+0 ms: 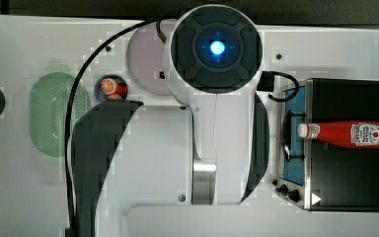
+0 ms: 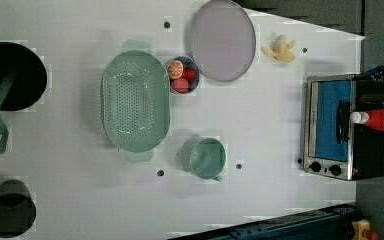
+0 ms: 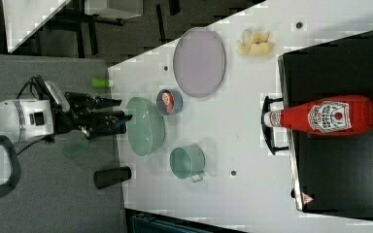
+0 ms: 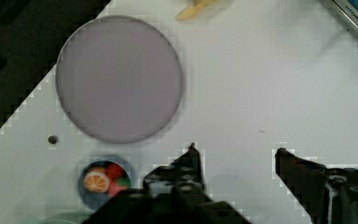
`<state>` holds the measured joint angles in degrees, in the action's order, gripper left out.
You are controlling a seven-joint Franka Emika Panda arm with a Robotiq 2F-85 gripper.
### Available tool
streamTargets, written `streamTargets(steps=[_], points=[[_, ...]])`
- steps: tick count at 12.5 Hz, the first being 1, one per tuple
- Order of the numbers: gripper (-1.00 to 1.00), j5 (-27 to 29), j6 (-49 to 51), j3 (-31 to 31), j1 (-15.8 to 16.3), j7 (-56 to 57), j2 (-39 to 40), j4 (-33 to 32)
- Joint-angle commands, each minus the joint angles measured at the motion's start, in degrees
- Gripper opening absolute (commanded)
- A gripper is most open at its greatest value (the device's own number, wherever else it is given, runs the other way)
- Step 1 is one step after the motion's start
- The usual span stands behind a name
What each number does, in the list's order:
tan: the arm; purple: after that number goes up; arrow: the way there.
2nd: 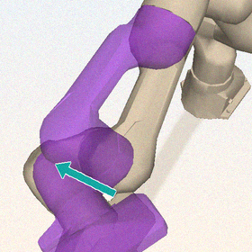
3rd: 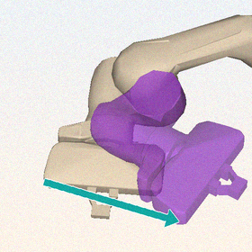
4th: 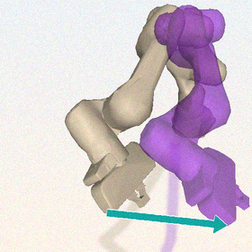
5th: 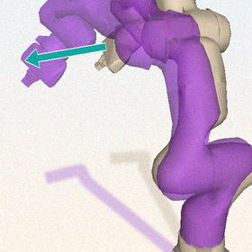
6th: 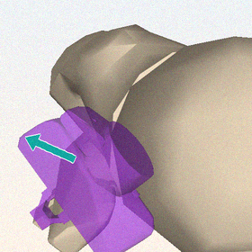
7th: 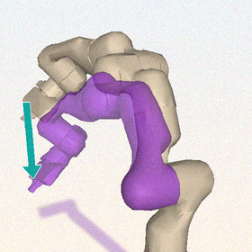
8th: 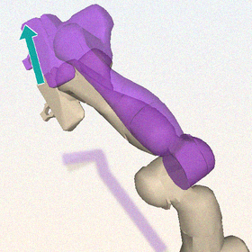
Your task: Pick Ketchup from oven and place it on table.
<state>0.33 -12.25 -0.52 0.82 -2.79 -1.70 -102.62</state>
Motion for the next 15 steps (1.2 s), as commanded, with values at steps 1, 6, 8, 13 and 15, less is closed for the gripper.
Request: streamTargets(steps=[1, 6, 8, 13, 15], points=[[0.59, -1.94, 11.05, -0.84, -2.22, -0.76, -20.94, -8.97], [1.0, -1.95, 10.77, -3.0, -2.55, -0.76, -20.69, -8.95], [1.0, -1.96, 9.65, -5.67, -3.21, -0.76, -19.65, -8.95], [1.0, -1.99, 3.26, -15.51, -4.67, -0.58, -13.29, -8.73], [1.0, -1.99, -0.69, -19.32, -4.76, -0.57, -9.99, -8.61]])
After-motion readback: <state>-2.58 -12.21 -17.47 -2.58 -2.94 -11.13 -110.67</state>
